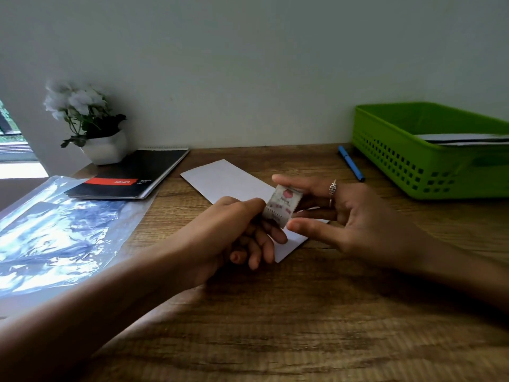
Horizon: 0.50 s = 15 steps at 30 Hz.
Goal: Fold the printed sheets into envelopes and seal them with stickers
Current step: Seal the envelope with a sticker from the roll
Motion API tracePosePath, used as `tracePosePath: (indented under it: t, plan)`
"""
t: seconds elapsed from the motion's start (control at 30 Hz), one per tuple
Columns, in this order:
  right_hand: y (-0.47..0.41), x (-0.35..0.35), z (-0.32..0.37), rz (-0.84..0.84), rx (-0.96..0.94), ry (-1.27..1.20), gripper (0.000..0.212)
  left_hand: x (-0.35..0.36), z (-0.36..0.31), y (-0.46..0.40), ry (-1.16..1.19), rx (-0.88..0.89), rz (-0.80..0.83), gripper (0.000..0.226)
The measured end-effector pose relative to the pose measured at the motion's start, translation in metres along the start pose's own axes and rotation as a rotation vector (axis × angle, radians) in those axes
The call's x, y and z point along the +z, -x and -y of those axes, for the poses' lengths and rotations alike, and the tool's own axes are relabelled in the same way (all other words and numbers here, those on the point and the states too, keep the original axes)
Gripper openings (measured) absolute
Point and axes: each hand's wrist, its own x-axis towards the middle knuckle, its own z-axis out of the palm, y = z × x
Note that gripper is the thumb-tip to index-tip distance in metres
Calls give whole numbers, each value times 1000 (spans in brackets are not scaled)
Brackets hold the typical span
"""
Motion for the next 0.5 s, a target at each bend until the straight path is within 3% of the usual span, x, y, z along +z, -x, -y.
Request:
tracePosePath:
  t: [0.33, 0.5]
  plan:
    - [-1, 3, -3, -148, 70, -37, 29, 3, -1, 4, -23, 40, 17, 50]
    - [-2, 1, -7, -152, 185, -63, 26, 4, 4, 4, -3, 267, -95, 42]
